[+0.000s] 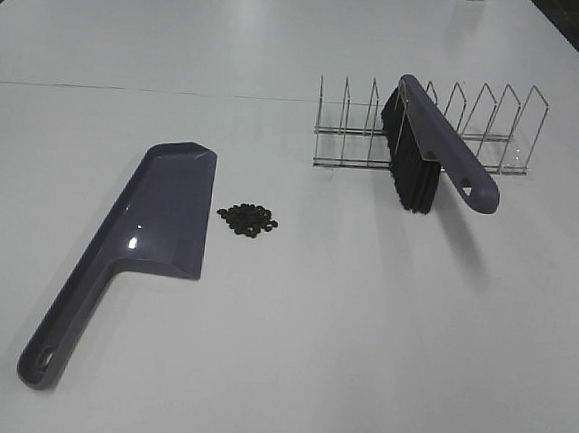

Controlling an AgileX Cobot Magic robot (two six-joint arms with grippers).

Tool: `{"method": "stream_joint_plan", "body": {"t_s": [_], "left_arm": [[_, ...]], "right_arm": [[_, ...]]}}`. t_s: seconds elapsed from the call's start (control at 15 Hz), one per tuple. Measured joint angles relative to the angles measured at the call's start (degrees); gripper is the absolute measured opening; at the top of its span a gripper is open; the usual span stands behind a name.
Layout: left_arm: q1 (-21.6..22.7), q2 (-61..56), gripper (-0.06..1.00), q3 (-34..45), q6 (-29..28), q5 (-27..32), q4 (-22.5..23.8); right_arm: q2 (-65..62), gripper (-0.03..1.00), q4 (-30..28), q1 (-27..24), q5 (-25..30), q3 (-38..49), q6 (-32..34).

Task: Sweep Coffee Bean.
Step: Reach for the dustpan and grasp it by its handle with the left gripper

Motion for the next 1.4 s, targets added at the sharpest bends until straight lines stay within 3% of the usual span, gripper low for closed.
{"method": "stream_joint_plan", "body": {"t_s": [1.07,1.4], "left_arm": [[0.0,0.0,0.99,0.0,-0.1,0.0,0.1],[0.0,7.8,0.98,-0.2,-0.1,0.9,0.1]], "right_arm": [[0.0,0.63,0.0,0.0,0.0,0.0,0.0],[0.0,0.63,0.0,0.0,0.0,0.0,0.0]]}}
